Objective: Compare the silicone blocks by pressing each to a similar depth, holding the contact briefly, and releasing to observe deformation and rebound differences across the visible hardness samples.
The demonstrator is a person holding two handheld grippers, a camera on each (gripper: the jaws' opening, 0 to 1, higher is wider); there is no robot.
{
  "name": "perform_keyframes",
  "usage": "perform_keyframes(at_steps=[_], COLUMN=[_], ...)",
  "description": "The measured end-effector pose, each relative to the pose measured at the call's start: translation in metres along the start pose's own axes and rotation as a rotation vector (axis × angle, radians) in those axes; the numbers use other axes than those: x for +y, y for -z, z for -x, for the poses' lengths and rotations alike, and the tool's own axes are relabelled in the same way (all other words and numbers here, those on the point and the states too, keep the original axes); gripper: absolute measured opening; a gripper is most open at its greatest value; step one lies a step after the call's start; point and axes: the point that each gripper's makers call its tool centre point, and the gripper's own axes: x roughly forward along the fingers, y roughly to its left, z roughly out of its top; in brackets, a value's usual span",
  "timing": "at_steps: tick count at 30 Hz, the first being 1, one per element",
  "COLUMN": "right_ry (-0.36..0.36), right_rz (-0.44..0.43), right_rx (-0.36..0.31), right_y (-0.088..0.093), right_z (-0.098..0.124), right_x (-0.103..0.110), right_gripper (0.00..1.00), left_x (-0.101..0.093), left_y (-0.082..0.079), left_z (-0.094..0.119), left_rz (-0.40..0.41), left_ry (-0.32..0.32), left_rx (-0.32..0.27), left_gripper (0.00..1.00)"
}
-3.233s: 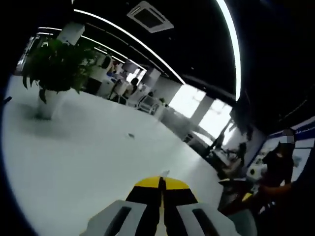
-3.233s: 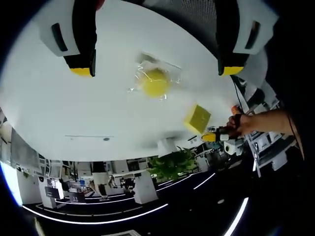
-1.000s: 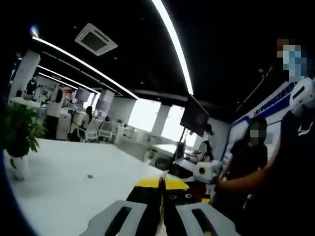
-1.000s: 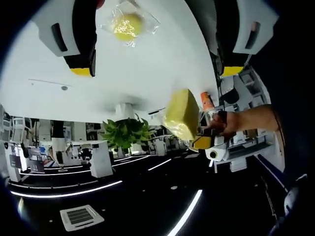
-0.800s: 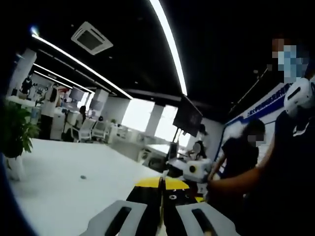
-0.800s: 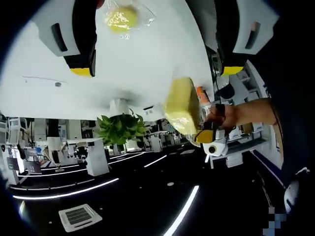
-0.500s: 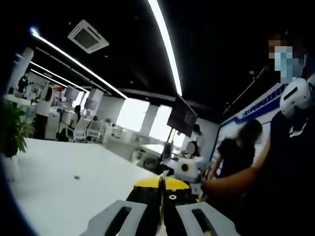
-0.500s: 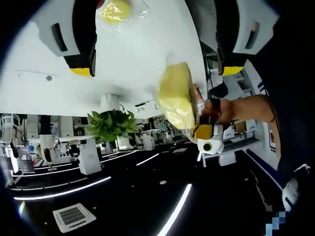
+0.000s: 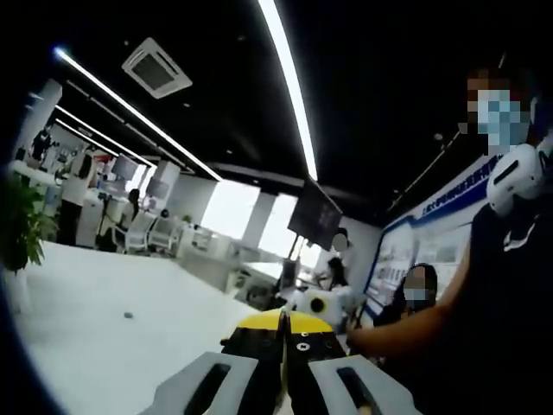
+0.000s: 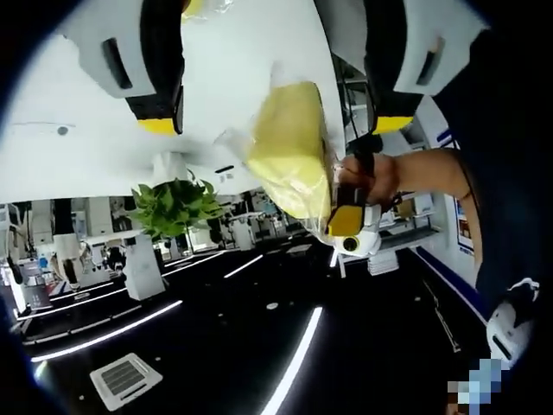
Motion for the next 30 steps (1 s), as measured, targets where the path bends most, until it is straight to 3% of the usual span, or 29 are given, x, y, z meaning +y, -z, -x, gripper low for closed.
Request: perform_keyframes(at_steps=[3,11,30], right_ry=[-0.029,-0.07,-0.098], right_rz=[-0.013,-0.027,-0.059], right_rx=[-0.008,-0.032,-0.065], right_y=[-0.002,-0.006,-0.007], right_z=[-0.002,-0.006,-0.009], right_x=[0.005,0.014,0.02], right_gripper=[0.64,0.49,0.28], left_x=[-0.003,-0.006,-0.006], left_y=[0.001,-0.003,-0.006], left_z=[0.0,0.0,0.0], left_rz=[-0.001,-0.001,0.007], left_ry=[0.005,0.015,0.014], left_rx=[0.001,-0.006,-0.022], left_gripper=[0.0,0.0,0.0])
